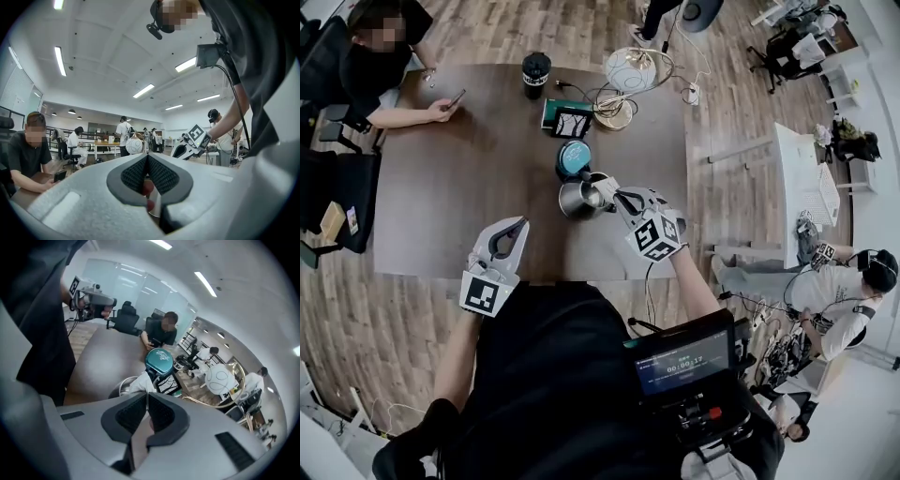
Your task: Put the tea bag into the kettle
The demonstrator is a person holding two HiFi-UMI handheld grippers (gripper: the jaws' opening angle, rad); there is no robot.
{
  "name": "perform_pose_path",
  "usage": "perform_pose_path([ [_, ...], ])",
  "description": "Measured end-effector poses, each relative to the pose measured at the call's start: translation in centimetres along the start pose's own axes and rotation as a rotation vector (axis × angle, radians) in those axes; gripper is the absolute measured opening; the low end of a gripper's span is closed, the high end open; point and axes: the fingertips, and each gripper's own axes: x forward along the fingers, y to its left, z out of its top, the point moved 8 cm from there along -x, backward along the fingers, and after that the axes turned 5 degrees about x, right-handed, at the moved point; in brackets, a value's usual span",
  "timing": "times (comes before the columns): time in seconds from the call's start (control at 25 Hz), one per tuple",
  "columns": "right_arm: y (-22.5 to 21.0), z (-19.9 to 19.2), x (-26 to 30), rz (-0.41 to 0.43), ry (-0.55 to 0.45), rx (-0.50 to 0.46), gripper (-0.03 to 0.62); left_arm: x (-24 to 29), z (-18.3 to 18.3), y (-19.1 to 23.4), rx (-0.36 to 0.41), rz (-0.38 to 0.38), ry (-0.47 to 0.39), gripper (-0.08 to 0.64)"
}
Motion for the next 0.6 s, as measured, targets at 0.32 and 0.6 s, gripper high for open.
perform_pose_path([
  [0.32, 0.5, -0.1, 2.6, 0.108, 0.128, -0.224, 0.021, -0.5, -0.2, 0.3, -0.002, 0.025, 0.001, -0.015],
  [0.6, 0.6, -0.2, 4.5, 0.187, 0.215, -0.303, 0.021, -1.4, -0.5, 0.7, 0.002, 0.055, 0.003, -0.015],
])
